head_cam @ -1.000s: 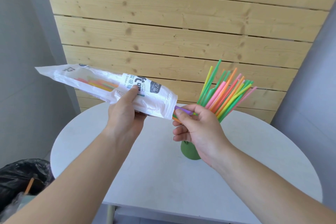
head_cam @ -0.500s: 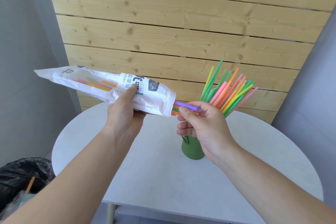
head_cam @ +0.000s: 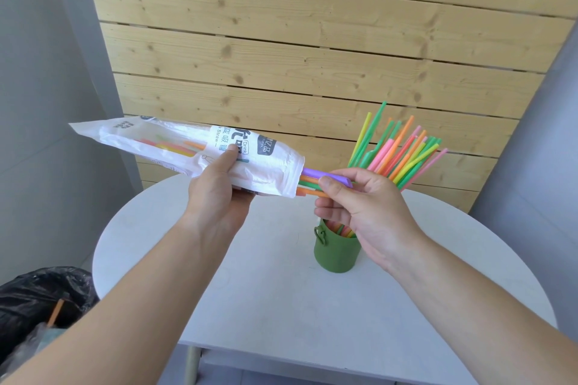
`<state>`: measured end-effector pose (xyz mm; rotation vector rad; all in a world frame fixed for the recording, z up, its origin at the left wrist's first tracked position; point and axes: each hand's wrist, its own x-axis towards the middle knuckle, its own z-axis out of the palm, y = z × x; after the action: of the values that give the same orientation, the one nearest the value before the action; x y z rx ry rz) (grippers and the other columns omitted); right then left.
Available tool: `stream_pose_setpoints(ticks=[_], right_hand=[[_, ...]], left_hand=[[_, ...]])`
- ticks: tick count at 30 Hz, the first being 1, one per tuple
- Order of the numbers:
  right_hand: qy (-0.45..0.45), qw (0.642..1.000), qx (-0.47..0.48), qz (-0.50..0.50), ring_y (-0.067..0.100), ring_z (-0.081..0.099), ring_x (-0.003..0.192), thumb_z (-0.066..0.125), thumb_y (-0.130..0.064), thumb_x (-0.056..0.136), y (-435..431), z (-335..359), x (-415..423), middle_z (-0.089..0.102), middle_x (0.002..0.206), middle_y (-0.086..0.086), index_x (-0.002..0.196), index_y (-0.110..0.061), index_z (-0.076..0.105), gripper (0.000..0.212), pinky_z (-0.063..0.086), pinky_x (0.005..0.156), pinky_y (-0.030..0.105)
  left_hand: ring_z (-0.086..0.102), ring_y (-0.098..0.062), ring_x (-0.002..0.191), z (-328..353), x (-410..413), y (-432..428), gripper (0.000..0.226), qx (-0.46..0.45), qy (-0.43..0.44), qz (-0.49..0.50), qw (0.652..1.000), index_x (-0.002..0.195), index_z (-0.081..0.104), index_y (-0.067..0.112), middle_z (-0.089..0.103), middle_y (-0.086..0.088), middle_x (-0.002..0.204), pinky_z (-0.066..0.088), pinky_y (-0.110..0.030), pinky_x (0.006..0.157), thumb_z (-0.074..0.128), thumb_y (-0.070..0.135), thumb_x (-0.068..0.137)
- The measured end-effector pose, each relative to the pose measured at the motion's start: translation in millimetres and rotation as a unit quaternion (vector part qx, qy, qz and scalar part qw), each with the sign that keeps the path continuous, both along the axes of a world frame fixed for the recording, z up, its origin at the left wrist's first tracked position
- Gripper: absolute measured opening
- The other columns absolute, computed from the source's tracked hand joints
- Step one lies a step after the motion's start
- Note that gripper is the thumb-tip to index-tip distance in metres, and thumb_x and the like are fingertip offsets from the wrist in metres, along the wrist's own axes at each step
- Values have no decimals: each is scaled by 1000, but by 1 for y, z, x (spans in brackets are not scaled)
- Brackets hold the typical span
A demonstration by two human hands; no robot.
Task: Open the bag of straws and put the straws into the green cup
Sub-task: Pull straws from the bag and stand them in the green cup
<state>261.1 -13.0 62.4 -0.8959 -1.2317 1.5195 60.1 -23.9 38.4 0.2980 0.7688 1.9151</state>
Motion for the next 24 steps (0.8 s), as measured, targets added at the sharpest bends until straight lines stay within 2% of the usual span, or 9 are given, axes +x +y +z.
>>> stream_pose_setpoints(ticks=[7,11,13,17,24], right_hand=[[-6,1000,23,-12,19,69,57,72,0,86,-1,-1,0,69,65,8,99,2,68,14,59,57,28],[-29,999,34,-5,18,68,58,72,0,86,3,4,5,68,65,9,96,4,68,11,58,56,27],[-37,998,41,-2,18,68,58,72,0,86,6,8,10,67,66,10,96,6,67,13,57,55,26],[-68,995,67,0,16,68,57,72,0,85,11,13,22,68,63,8,92,2,69,7,57,54,24],[-89,993,73,-5,14,68,55,70,-1,85,20,21,48,68,66,9,89,-1,68,4,56,54,22]], left_hand=[[75,-26,109,-1,1,0,42,3,-3,-6,1000,139,59,5,75,-9,124,59,-54,95,67,8,98],[78,-23,99,2,1,-1,40,-1,-18,0,1000,139,59,7,78,-5,108,62,-49,90,64,7,100],[78,-23,100,2,-1,-1,39,-3,-23,2,1000,139,59,7,78,-5,111,63,-48,88,62,6,100],[75,-26,109,0,-5,0,39,2,-25,-3,1000,140,58,6,75,-9,126,58,-54,96,61,7,101],[76,-26,107,1,-3,2,37,-4,-40,7,999,136,61,5,76,-10,122,57,-57,98,63,7,100]])
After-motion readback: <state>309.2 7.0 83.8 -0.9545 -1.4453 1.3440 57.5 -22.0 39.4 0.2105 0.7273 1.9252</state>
